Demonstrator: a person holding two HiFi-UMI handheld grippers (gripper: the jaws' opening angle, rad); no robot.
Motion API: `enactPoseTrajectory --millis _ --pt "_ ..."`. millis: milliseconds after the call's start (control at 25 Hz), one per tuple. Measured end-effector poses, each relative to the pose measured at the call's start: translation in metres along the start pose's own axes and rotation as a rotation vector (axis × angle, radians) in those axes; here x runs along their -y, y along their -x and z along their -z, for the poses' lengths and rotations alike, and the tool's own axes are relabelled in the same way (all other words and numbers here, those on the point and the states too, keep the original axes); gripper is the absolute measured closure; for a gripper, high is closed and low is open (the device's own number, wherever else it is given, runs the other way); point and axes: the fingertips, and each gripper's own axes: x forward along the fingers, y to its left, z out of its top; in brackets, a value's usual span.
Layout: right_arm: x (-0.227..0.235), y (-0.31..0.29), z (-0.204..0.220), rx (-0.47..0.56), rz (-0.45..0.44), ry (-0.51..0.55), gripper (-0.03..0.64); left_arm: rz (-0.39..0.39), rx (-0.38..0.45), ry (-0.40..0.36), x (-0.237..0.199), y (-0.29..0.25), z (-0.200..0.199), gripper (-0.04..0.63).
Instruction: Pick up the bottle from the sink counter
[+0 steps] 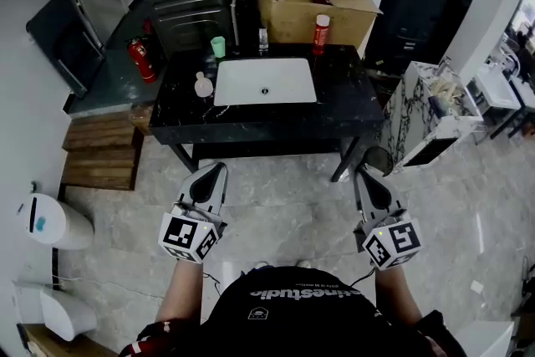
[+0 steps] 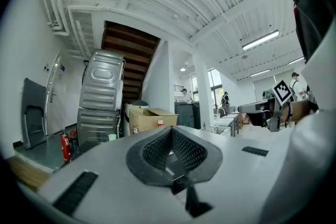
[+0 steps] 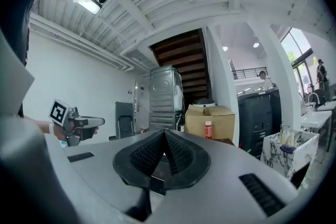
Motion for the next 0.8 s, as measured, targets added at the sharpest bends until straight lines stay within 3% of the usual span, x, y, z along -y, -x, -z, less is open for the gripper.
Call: enactPoseTrajectory --millis 360,800 --pt "-0.002 -0.003 0.003 0.002 0.006 -0.008 0.580 -0.006 -0.001 0.009 -0.006 0.002 0.002 0.581" --pt "-0.026 -0.032 0.002 0.016 -0.008 -0.025 0.580 -0.020 -0.009 0.025 -0.045 0.012 0.013 0.581"
